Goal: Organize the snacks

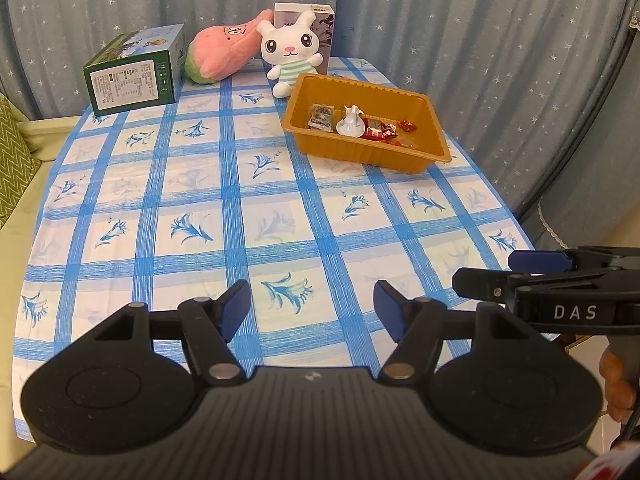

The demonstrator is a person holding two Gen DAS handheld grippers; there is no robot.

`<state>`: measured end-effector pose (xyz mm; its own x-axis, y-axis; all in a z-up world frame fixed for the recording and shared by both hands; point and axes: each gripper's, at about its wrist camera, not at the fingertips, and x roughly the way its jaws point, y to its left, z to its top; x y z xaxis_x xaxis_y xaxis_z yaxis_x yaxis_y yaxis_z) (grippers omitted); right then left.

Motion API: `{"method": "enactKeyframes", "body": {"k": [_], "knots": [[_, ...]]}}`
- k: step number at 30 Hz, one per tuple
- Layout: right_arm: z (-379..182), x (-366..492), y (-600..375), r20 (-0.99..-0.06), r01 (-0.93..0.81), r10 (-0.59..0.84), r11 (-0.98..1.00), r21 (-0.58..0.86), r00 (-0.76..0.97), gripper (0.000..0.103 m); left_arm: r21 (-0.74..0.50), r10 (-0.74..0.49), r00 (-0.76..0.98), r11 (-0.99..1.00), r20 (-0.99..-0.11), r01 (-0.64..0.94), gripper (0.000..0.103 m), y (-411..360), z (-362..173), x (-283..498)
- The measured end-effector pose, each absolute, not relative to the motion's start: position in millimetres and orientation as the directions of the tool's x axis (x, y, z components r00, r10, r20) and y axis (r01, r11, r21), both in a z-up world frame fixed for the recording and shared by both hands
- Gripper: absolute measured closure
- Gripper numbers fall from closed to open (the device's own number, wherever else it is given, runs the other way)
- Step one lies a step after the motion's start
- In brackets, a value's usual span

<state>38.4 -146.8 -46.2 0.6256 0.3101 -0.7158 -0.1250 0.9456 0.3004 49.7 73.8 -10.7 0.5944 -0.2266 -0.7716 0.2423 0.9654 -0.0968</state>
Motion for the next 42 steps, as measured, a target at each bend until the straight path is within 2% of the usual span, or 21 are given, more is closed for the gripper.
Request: {"method": "enactKeyframes", "body": {"k": [42], "knots": [[-45.8,40.4,-148.5,-0.718,-0.123,0.309,0.946,0.301,0.623,0.025,-0.099,-0.230,0.597,0.965,-0.769,0.244,0.037,67.8,-10.5,55.6]]}}
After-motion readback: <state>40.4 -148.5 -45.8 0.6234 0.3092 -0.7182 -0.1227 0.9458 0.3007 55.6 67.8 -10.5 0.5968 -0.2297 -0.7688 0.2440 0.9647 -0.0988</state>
